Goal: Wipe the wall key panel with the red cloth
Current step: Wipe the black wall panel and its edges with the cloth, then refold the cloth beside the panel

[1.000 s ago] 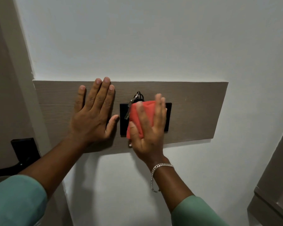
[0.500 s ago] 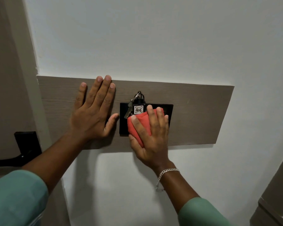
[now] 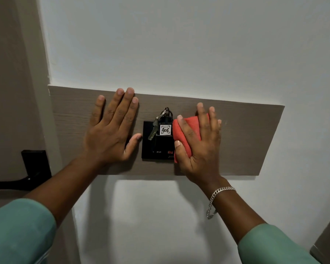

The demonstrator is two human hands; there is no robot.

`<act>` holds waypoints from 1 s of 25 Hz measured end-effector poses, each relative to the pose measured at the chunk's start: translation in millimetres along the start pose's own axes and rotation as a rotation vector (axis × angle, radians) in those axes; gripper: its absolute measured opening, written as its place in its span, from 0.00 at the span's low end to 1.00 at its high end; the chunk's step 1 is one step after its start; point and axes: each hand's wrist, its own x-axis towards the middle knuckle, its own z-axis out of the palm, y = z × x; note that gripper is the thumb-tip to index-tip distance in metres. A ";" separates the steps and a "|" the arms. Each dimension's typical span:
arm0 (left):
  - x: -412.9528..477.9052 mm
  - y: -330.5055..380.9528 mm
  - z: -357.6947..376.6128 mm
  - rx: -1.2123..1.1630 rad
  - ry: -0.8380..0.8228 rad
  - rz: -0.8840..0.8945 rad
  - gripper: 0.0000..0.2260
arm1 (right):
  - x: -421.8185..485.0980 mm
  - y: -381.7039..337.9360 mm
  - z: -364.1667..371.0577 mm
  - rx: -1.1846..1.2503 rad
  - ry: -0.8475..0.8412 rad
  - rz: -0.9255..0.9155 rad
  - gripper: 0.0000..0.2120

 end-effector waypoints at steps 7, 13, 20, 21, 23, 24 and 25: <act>6.4 18.2 -28.4 -0.301 -0.013 -0.145 0.35 | 4.5 11.1 -23.4 -0.010 -0.096 -0.142 0.25; 52.3 102.0 -81.7 -0.700 -0.011 -0.396 0.19 | -4.3 9.1 -20.1 0.213 0.052 0.123 0.30; 94.6 162.2 -95.5 -1.174 -0.404 -0.875 0.10 | -21.8 29.9 -40.7 0.437 0.175 0.231 0.34; 96.1 173.6 -95.4 -1.226 -0.449 -0.864 0.08 | -30.0 37.6 -47.5 0.443 0.146 0.227 0.35; 97.4 205.7 -96.2 -1.307 -0.493 -0.819 0.06 | -48.3 55.9 -61.7 0.434 0.095 0.280 0.37; 97.4 223.1 -95.5 -1.341 -0.499 -0.808 0.06 | -57.9 66.2 -69.1 0.431 0.079 0.339 0.37; 96.8 239.2 -92.9 -1.373 -0.504 -0.801 0.05 | -67.9 74.7 -77.2 0.443 0.073 0.421 0.38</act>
